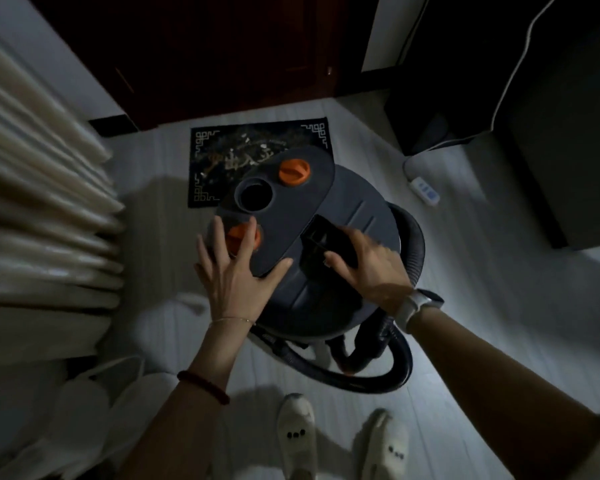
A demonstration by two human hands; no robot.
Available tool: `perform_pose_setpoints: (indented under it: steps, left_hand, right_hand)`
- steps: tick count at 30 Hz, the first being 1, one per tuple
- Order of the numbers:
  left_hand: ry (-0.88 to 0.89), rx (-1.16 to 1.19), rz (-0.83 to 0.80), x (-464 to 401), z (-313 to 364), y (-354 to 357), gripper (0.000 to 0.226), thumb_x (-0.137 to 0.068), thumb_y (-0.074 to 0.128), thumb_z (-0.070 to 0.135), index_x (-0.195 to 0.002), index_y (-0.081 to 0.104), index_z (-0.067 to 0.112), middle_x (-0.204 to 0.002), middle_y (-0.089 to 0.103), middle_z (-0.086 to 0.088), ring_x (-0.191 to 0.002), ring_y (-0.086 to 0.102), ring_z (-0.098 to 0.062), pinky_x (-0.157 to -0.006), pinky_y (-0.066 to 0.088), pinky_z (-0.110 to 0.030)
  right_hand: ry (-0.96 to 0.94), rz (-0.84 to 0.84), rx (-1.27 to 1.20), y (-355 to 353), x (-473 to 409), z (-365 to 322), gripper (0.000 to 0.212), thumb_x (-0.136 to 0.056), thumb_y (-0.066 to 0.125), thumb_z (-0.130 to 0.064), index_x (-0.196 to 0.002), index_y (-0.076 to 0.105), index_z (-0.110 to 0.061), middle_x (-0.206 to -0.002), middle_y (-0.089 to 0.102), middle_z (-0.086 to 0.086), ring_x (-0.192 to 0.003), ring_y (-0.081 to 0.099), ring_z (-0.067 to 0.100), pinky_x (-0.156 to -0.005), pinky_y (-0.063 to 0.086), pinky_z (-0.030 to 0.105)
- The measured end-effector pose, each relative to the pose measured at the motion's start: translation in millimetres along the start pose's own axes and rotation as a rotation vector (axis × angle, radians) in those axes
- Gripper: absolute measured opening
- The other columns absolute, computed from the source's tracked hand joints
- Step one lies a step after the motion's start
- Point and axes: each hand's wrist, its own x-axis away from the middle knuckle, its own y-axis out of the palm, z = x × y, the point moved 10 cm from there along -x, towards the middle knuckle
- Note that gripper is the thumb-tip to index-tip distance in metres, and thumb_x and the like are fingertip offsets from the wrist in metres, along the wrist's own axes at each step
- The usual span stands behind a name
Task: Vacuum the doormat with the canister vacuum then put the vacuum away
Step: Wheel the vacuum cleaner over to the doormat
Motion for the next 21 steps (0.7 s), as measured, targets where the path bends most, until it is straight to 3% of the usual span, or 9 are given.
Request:
perform_pose_setpoints:
  steps: [4,7,14,21]
  left_hand:
    - [0.025,0.032,0.029,6,26,12,0.077,-0.067,0.046,0.069,-0.135,0.043,0.033,-0.148,0.029,-0.014,-0.130,0.029,-0.046,-0.102,0.034,-0.059]
    - [0.056,0.052,0.036,21,54,30,0.070,-0.068,0.052,0.063,-0.130,0.051,0.029,-0.143,0.037,-0.015,-0.125,0.035,-0.046,-0.097,0.039,-0.059]
    - [0.152,0.073,-0.067,49,164,95,0.069,-0.065,0.053,0.065,-0.125,0.056,0.030,-0.142,0.039,-0.011,-0.128,0.034,-0.044,-0.099,0.038,-0.056]
    - [0.357,0.088,-0.237,66,306,174,0.071,-0.064,0.050,0.066,-0.126,0.055,0.032,-0.143,0.039,-0.012,-0.132,0.028,-0.046,-0.101,0.035,-0.054]
  right_hand:
    - [-0.018,-0.058,0.017,-16,0,23,0.055,-0.090,0.043,-0.051,-0.133,0.036,-0.018,-0.128,0.055,0.010,-0.108,0.057,0.033,-0.086,0.047,0.043]
    - [-0.010,-0.079,0.034,-27,16,52,0.056,-0.089,0.043,-0.051,-0.134,0.035,-0.019,-0.128,0.055,0.010,-0.106,0.058,0.033,-0.084,0.048,0.042]
    - [0.169,-0.052,-0.024,-77,73,168,0.057,-0.089,0.046,-0.050,-0.135,0.035,-0.019,-0.133,0.052,0.009,-0.109,0.057,0.035,-0.086,0.047,0.042]
    - [0.398,0.101,-0.092,-133,136,300,0.055,-0.089,0.048,-0.045,-0.134,0.038,-0.015,-0.124,0.058,0.014,-0.104,0.059,0.035,-0.081,0.049,0.044]
